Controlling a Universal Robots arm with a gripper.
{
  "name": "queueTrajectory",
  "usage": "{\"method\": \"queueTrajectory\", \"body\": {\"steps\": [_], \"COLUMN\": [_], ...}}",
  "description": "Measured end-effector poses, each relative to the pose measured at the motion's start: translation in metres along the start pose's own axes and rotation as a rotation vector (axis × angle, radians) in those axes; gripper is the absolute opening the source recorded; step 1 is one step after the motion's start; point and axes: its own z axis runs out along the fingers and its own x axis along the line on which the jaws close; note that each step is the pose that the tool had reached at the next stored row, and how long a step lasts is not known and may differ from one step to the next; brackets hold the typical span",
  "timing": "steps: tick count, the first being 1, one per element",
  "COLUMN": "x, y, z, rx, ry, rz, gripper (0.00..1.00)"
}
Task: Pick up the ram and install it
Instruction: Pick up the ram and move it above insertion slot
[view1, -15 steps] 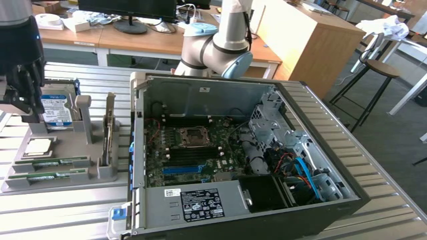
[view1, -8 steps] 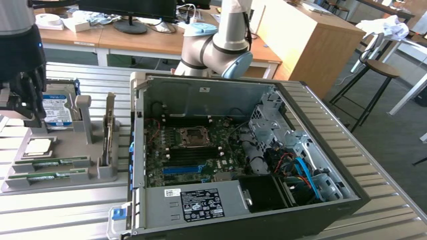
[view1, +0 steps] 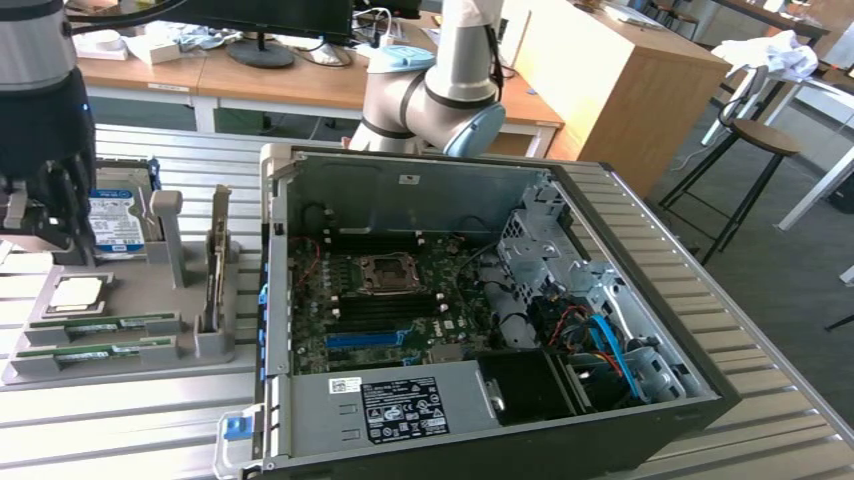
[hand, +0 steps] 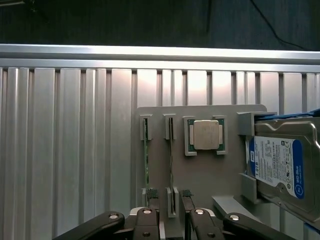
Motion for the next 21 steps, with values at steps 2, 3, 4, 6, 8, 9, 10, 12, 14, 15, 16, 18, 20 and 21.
{"method": "queueTrajectory", "body": {"steps": [2, 3, 4, 6, 8, 9, 10, 12, 14, 15, 16, 18, 20, 21], "x": [0.000, 0.000, 0.000, 0.000, 0.000, 0.001, 0.001, 0.001, 0.001, 0.001, 0.001, 0.001, 0.001, 0.001], "y": [-0.0002, -0.0002, -0.0003, -0.0004, -0.0006, -0.0006, -0.0007, -0.0008, -0.0010, -0.0010, -0.0011, -0.0012, -0.0012, -0.0012], "z": [0.0030, 0.0045, 0.0060, 0.0094, 0.0130, 0.0147, 0.0164, 0.0192, 0.0219, 0.0230, 0.0242, 0.0262, 0.0276, 0.0282], "rx": [0.0001, 0.0001, 0.0001, 0.0001, 0.0001, 0.0001, 0.0001, 0.0001, 0.0001, 0.0001, 0.0000, 0.0001, 0.0001, 0.0001], "ry": [-0.0001, -0.0001, -0.0001, -0.0001, -0.0001, 0.0000, 0.0000, 0.0000, 0.0000, -0.0001, -0.0001, -0.0001, 0.0000, -0.0001], "rz": [0.000, 0.000, 0.000, 0.000, 0.000, 0.000, -0.001, -0.001, -0.001, -0.001, -0.001, -0.001, 0.000, -0.001], "gripper": [0.30, 0.30, 0.30, 0.30, 0.30, 0.30, 0.30, 0.30, 0.30, 0.30, 0.30, 0.30, 0.30, 0.30]}}
